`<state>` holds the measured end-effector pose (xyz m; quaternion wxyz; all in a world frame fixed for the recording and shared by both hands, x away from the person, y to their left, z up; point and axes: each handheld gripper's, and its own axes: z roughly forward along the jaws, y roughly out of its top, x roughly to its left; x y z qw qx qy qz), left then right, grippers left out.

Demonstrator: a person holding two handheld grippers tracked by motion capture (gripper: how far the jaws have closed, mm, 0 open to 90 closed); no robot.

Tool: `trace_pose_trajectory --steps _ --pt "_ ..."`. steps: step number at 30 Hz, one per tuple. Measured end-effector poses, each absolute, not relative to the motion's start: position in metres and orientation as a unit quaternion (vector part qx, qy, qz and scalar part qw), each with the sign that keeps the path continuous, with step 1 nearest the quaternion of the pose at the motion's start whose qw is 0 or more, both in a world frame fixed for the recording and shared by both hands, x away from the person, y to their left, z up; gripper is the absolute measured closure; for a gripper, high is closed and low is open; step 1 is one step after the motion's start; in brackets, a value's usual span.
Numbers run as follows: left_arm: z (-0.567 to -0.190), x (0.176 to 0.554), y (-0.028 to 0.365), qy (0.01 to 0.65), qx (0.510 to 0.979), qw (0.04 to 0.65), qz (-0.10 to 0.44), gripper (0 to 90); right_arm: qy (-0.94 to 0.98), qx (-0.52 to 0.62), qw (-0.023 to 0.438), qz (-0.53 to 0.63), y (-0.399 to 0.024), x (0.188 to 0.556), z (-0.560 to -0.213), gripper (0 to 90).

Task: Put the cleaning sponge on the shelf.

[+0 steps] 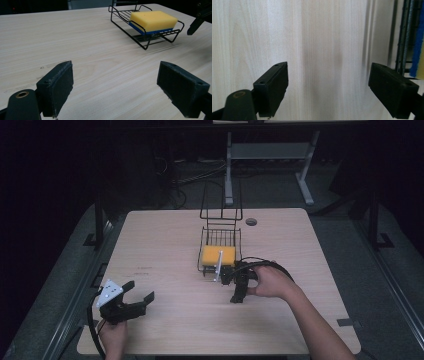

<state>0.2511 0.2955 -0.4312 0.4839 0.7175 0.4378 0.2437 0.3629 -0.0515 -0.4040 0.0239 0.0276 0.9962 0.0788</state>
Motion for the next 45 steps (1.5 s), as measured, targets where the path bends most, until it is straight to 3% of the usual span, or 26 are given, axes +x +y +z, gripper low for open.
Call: trace_pose_trajectory --steps 45 --pt "-0.432 0.252 0.292 0.435 0.721 0.482 0.242 13.0 0.996 0.031 0.029 0.08 -0.079 0.328 -0.418 16.1"
